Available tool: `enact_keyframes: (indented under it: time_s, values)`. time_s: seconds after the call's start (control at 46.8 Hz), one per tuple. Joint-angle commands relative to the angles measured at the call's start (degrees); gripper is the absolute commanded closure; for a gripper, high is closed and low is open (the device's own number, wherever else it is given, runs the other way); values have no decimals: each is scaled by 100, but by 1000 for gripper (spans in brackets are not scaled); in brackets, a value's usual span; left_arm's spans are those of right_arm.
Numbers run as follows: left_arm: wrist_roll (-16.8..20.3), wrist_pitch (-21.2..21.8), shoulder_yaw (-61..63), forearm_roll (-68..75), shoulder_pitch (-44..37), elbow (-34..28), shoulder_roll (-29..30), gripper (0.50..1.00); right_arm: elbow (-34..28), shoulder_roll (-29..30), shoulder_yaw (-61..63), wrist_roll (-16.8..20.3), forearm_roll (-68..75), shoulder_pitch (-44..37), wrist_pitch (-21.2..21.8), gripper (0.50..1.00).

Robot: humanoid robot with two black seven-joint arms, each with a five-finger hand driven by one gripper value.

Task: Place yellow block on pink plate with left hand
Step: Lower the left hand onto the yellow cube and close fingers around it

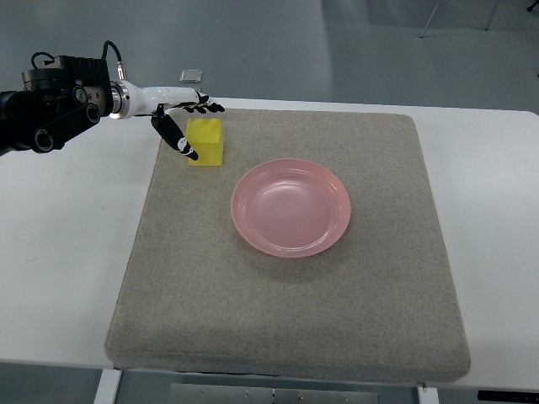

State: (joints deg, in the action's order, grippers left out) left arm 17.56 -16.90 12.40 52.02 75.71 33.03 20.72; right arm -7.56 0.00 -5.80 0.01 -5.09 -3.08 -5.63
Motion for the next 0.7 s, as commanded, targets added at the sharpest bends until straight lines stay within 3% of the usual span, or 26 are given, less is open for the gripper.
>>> enact_keyframes:
  time_s: [0.0, 0.299, 0.427, 0.683]
  values:
    - [11, 29, 0, 18, -30, -68, -94, 555, 0, 0, 0, -1, 0, 0, 0, 576]
    - [20, 38, 0, 98, -30, -156, -200, 561, 0, 0, 0, -1, 0, 0, 0, 576]
    - [20, 38, 8, 124, -39, -182, -200, 662, 0, 0, 0, -1, 0, 0, 0, 576]
    - [11, 152, 8, 142, -100, -306, -244, 774, 0, 0, 0, -1, 0, 0, 0, 576]
